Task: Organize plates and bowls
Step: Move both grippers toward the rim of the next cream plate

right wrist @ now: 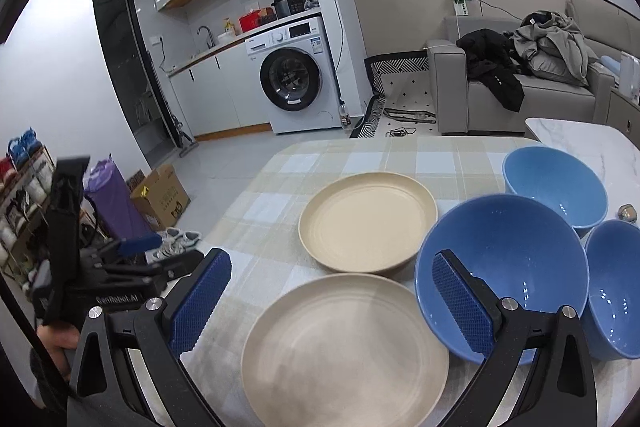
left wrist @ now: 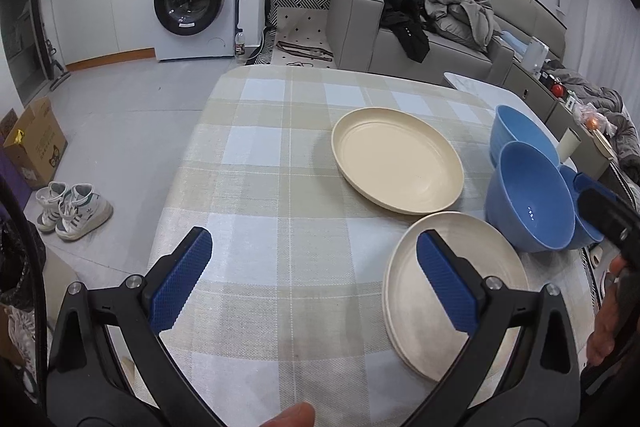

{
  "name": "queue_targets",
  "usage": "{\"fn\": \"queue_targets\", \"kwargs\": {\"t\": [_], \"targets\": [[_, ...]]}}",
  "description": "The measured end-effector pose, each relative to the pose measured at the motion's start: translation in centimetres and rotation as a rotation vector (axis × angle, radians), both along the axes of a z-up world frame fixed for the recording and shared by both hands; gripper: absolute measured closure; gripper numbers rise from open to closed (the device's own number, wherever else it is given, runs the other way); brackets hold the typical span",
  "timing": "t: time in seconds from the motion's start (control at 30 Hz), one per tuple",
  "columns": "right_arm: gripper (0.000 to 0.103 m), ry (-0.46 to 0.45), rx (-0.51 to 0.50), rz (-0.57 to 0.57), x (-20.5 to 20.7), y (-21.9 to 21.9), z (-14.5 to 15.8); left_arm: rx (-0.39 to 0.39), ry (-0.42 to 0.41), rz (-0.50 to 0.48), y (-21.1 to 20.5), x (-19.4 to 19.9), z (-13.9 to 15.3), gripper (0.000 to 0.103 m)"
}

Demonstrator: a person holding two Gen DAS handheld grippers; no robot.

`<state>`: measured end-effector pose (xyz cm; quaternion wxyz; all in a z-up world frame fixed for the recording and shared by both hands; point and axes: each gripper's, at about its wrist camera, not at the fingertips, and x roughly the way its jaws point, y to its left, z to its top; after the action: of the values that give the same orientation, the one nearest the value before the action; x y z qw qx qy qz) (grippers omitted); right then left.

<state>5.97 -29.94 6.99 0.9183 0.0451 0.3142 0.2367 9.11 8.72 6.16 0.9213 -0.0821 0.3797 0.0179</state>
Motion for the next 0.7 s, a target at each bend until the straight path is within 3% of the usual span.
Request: {"fn": "queue_targets", "kwargs": {"t": [0.23, 0.7], "targets": [[0.001, -0.038, -0.01, 0.005, 1.9, -0.4, 2.8, 0.011, 0.003, 0.004, -0.2, 1.6, 0.3, 0.001], [0.001, -0.003, 0.0, 0.012, 8.2, -1.7, 7.0, -0.024, 0.02, 0.036, 0.3, 6.0, 0.6, 0.001]]}}
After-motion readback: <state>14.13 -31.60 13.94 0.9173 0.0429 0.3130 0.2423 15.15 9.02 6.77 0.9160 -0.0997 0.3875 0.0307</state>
